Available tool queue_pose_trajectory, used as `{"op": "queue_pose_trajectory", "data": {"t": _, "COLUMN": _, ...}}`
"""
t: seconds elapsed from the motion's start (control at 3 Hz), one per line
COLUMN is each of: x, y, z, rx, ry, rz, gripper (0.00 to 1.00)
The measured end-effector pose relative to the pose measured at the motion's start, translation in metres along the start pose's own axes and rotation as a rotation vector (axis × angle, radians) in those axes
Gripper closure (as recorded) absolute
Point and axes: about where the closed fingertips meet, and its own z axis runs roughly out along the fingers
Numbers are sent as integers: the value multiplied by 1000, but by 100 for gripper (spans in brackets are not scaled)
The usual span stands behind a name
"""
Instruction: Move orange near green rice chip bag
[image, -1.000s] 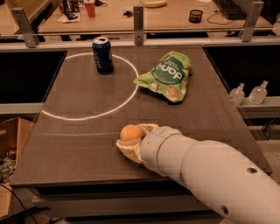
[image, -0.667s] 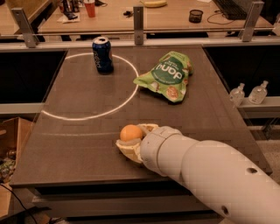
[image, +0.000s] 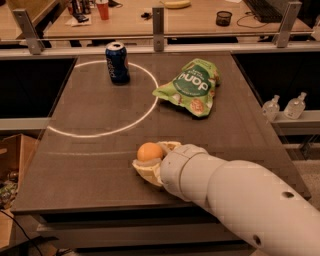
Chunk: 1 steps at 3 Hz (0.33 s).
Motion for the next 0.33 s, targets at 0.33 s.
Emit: {"op": "queue_pose_trajectory", "data": {"t": 0.33, "x": 0, "y": 0, "z": 0, "rx": 0, "ry": 0, "rz": 0, "gripper": 82}}
